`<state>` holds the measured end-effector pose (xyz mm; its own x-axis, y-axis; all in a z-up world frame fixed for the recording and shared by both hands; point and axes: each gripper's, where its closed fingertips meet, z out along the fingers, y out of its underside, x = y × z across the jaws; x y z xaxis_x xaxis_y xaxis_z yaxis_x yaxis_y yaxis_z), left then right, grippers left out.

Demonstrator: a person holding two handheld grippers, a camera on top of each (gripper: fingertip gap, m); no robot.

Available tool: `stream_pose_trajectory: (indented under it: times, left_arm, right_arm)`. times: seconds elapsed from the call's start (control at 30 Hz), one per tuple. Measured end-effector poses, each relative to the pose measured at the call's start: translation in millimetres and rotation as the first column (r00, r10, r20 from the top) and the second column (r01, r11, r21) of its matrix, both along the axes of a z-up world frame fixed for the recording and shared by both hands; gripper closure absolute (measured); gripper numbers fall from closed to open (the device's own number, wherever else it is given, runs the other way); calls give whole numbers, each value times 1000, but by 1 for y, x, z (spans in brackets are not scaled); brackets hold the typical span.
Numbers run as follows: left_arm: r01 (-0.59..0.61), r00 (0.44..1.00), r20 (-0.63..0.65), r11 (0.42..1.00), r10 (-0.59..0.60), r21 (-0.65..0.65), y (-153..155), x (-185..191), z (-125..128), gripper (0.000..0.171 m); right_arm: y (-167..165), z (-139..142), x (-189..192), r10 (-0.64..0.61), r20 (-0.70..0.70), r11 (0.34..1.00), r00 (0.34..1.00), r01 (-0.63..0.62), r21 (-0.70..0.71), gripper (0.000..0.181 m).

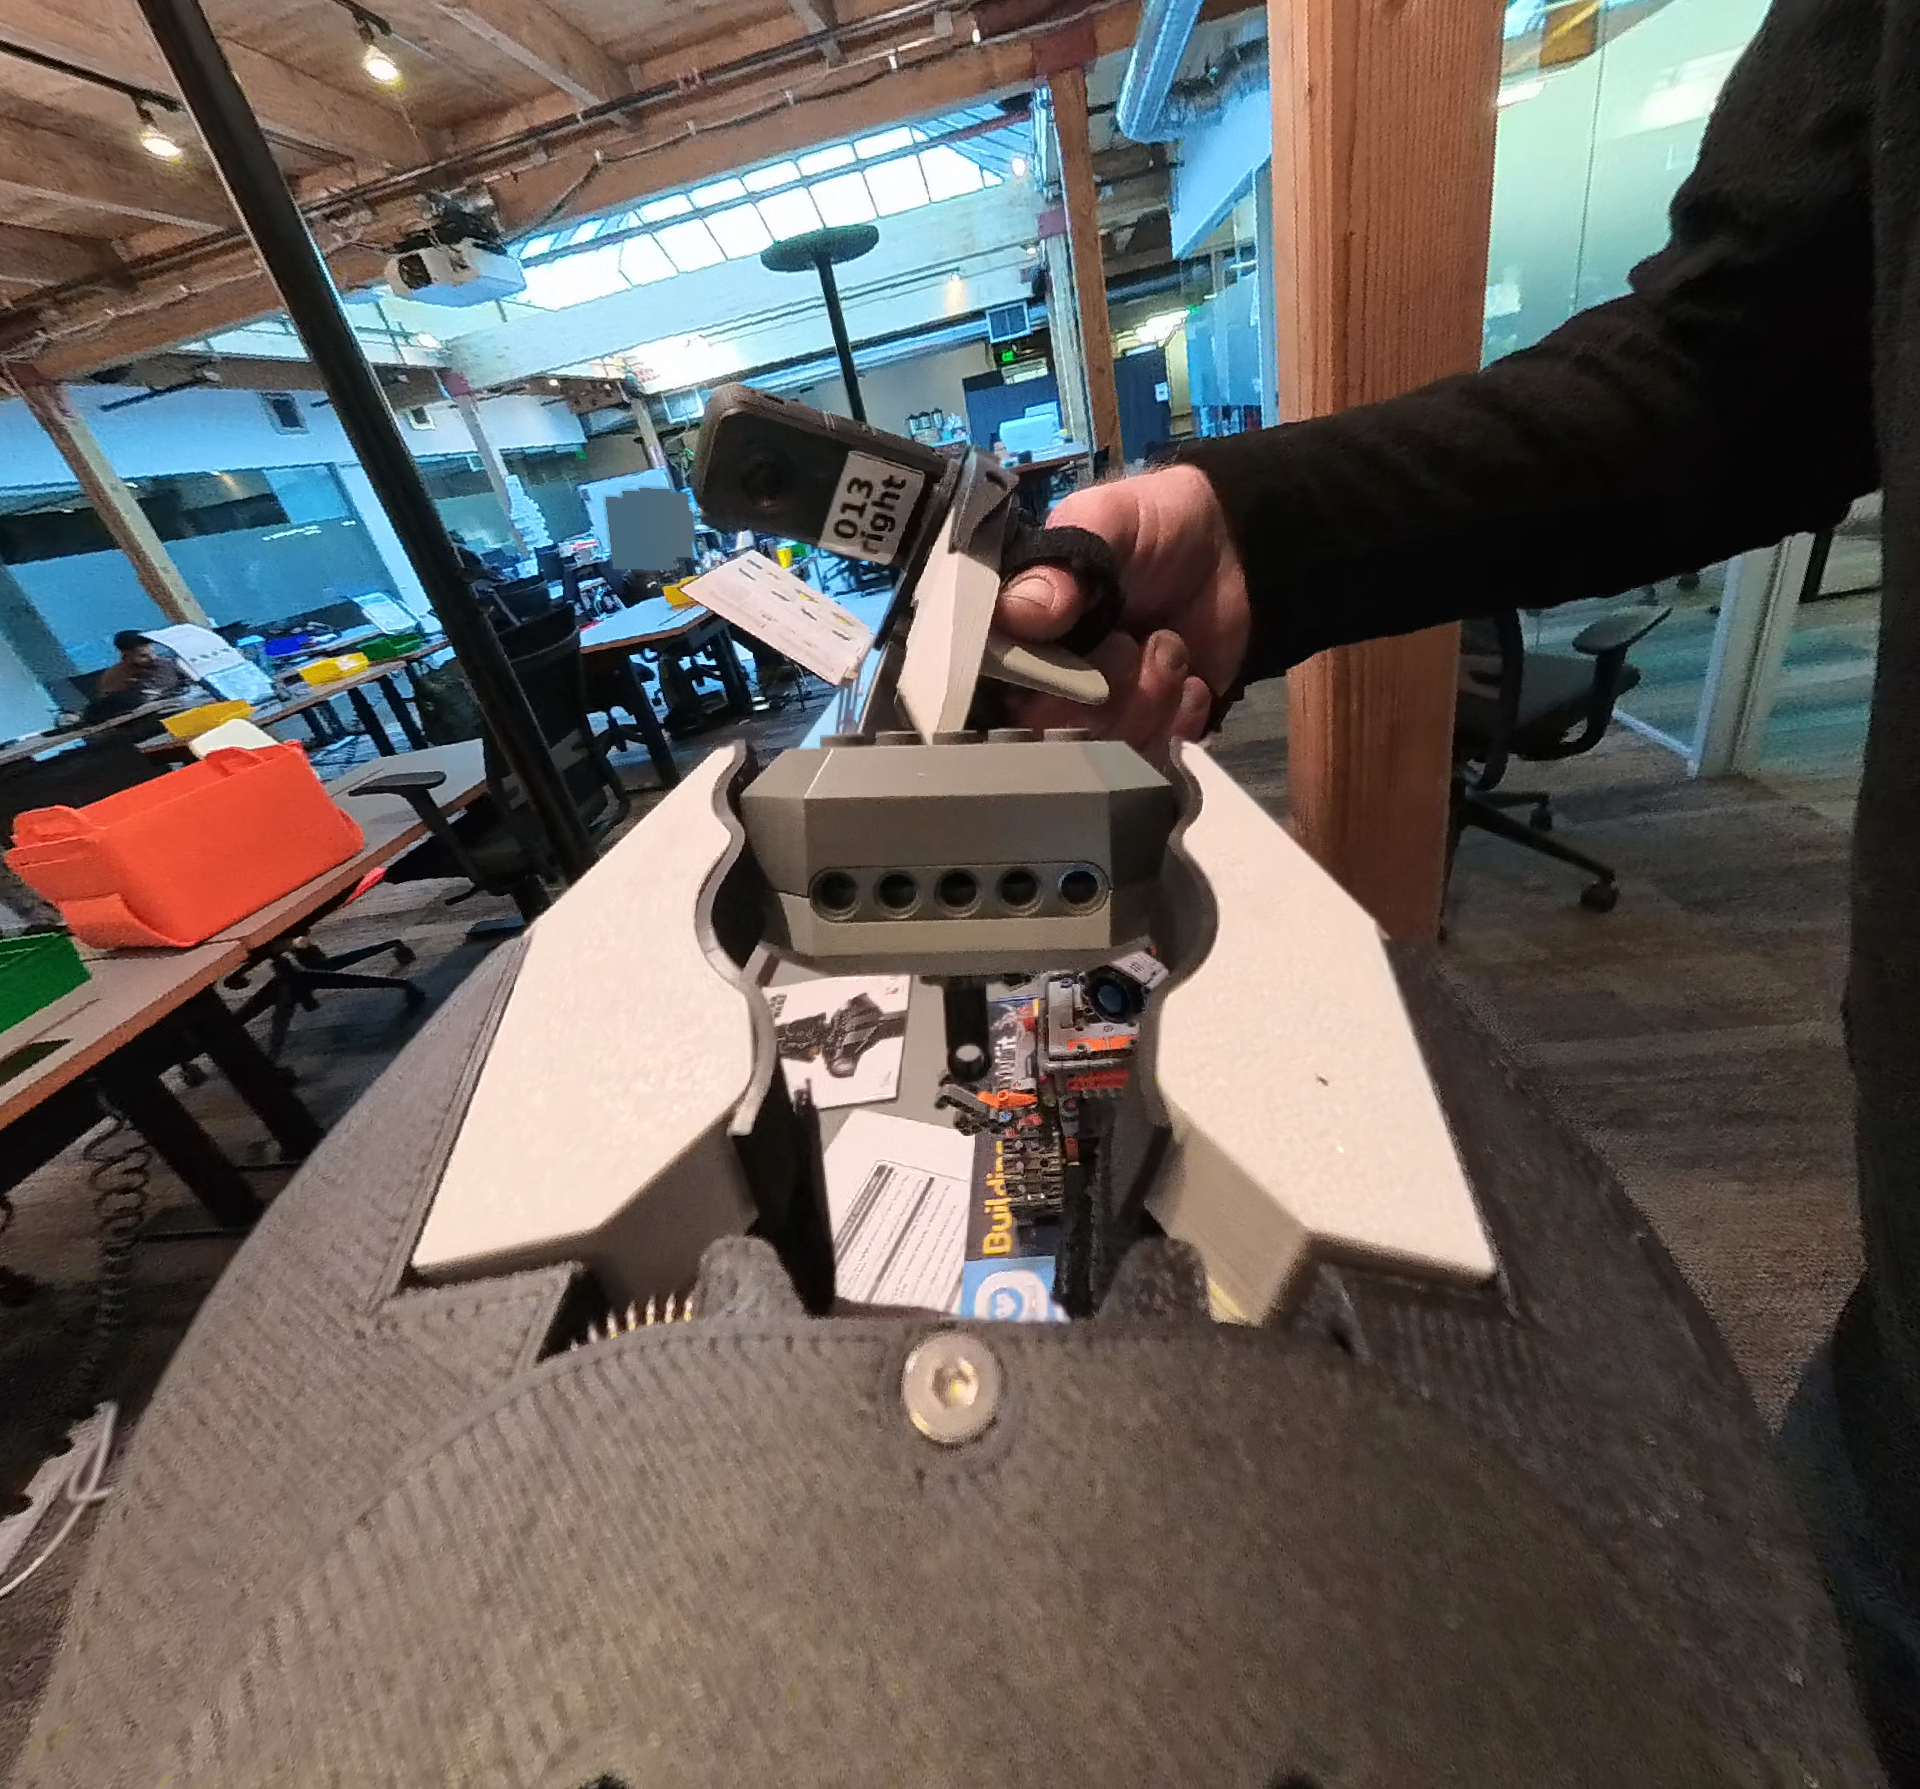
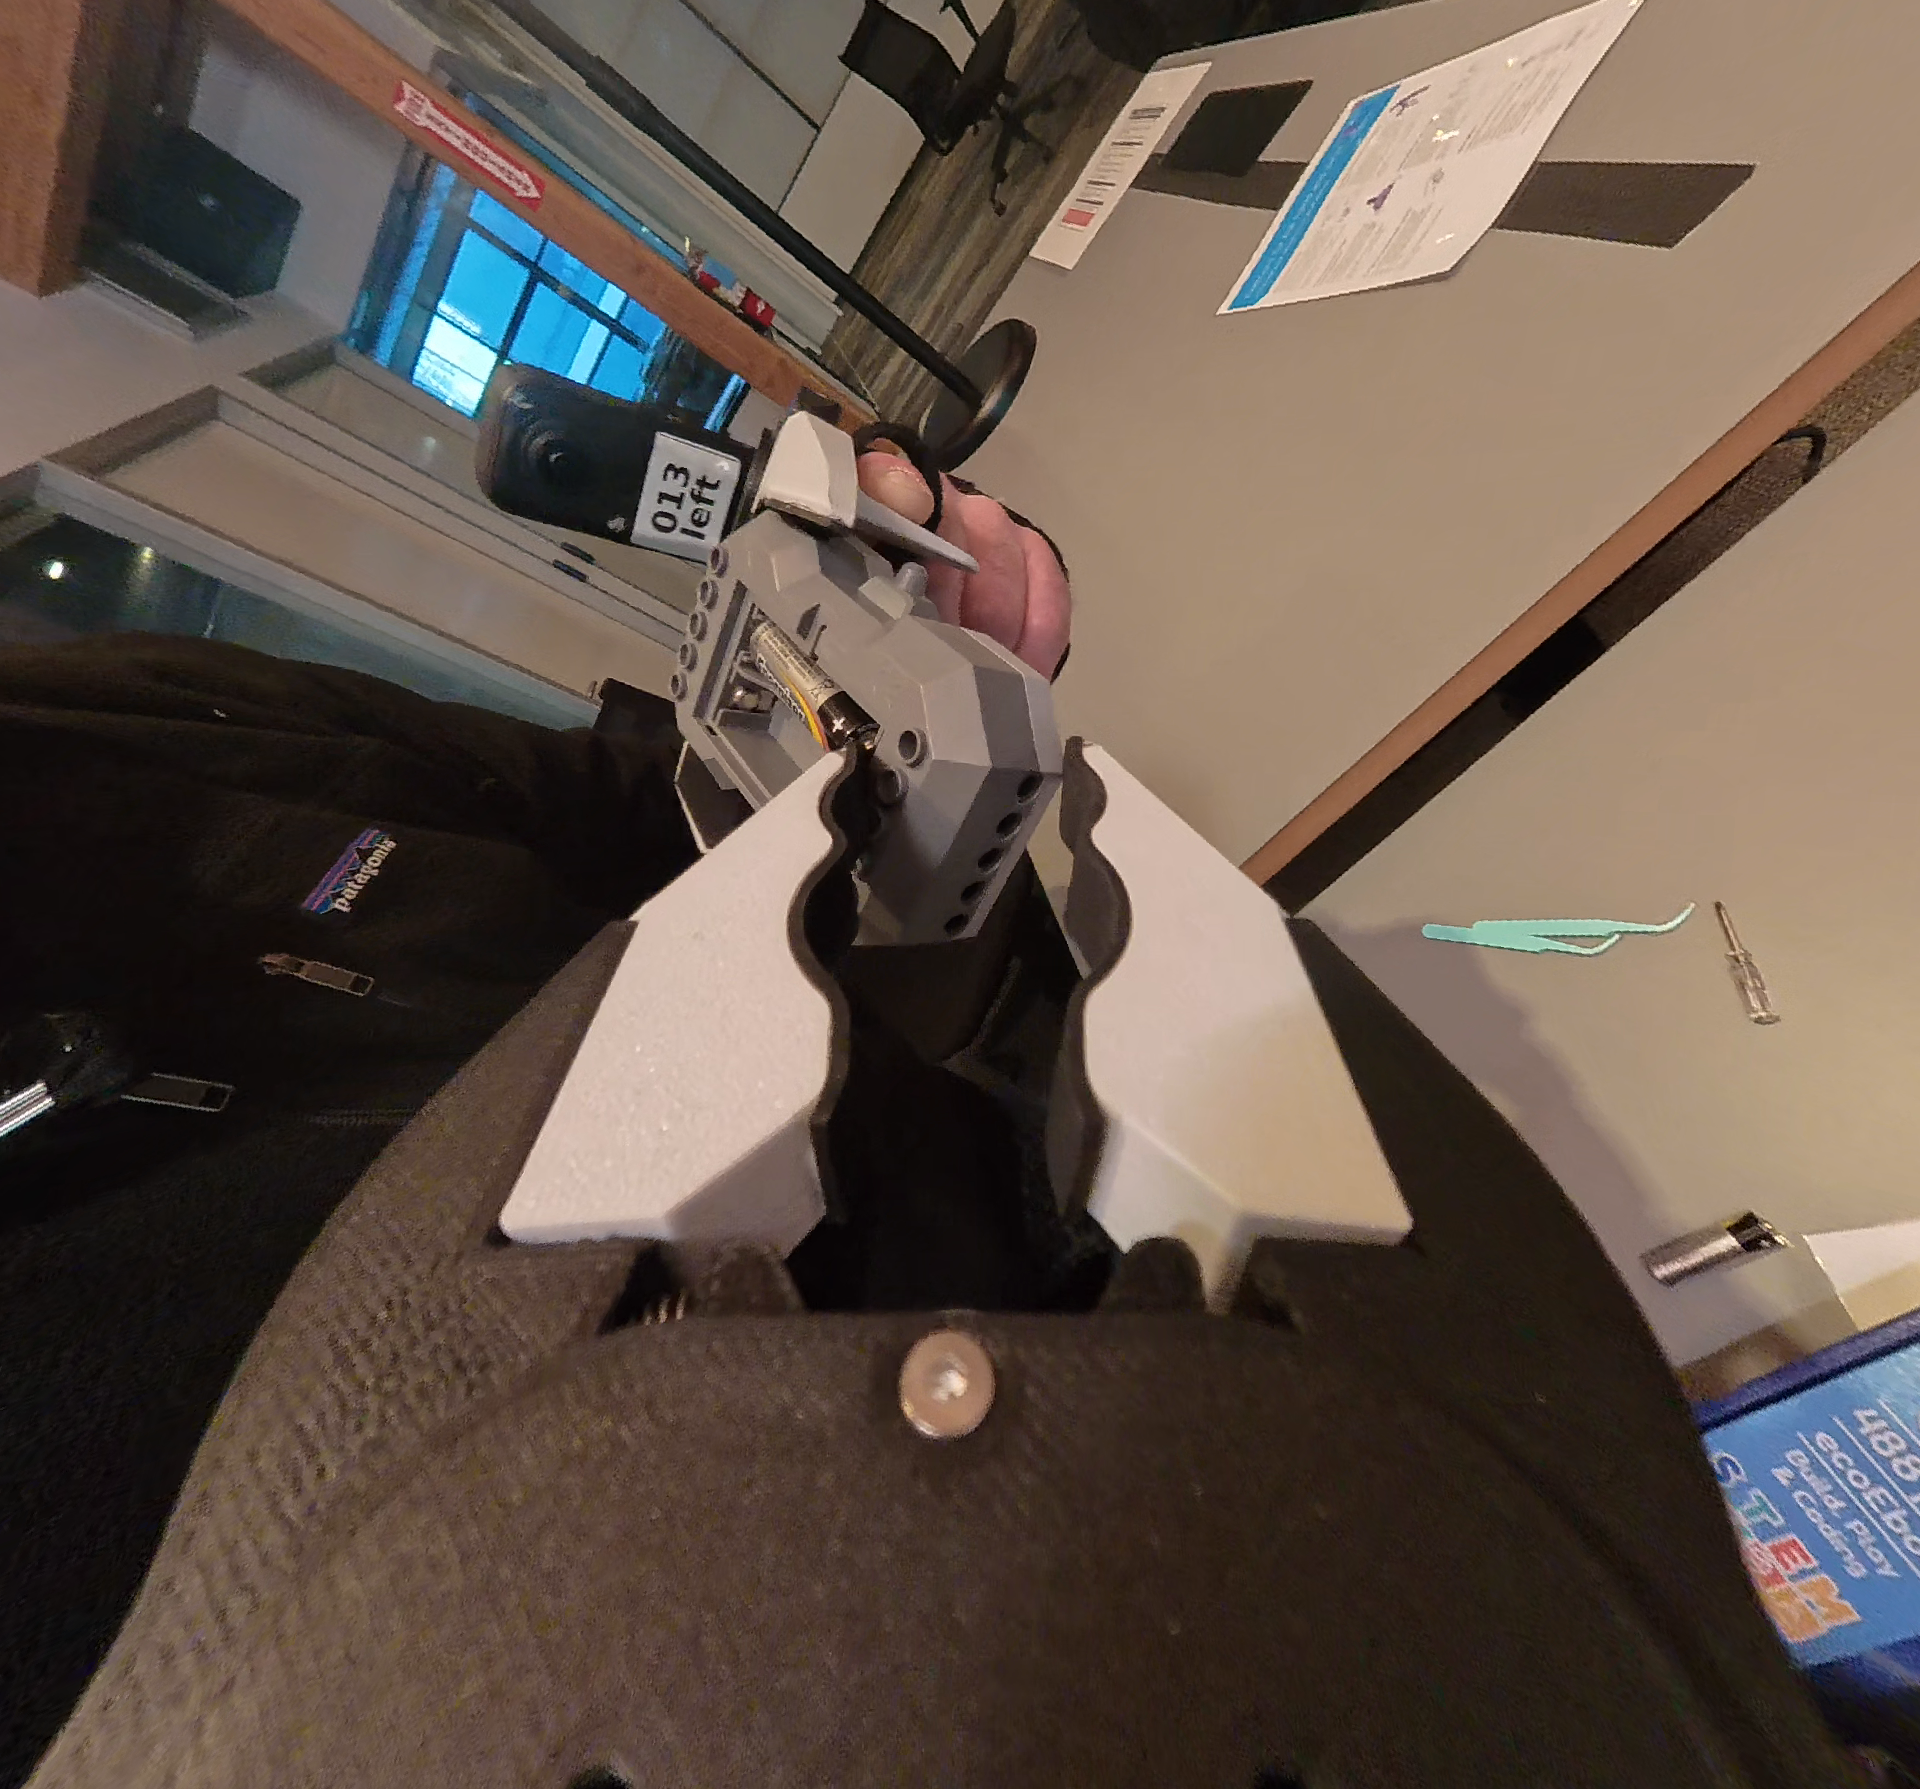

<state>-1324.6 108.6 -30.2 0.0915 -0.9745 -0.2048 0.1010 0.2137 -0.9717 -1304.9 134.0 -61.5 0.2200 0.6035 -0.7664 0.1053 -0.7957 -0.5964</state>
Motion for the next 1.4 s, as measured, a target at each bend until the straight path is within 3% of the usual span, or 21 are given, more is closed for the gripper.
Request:
stream_pose_trajectory:
  times: [0.17, 0.23, 0.63, 0.83, 0.9, 1.23, 1.4]
  left_arm:
    - [-2, 1000, -20, 998, 3, 59, -7, 9, 4, 98]
    - [-16, 1000, 24, 999, 16, 36, -2, 5, 15, 98]
    - [46, 984, 176, 994, -29, -97, 2, -1, 31, 98]
    - [72, 980, 193, 994, -55, -83, -5, 3, 39, 98]
    - [71, 981, 186, 995, -57, -71, -7, 5, 39, 98]
    - [88, 984, 159, 996, -83, -24, -17, 13, 39, 98]
    - [95, 980, 178, 995, -87, -36, -17, 10, 39, 98]
  right_arm:
    - [1, -17, -2, -2, 91, 999, 996, -2, 37, 156]
    - [5, -6, -2, -34, -7, 999, 999, 34, 26, 154]
    - [4, 12, 8, -111, -254, 993, 961, 97, -67, 155]
    - [-5, 20, 3, -106, -364, 989, 925, 61, -133, 129]
    - [-7, 24, 3, -108, -400, 987, 910, 50, -152, 131]
    - [-18, 22, -2, -80, -427, 987, 900, 12, -160, 138]
    - [-18, 20, -6, -60, -362, 994, 930, 21, -110, 141]
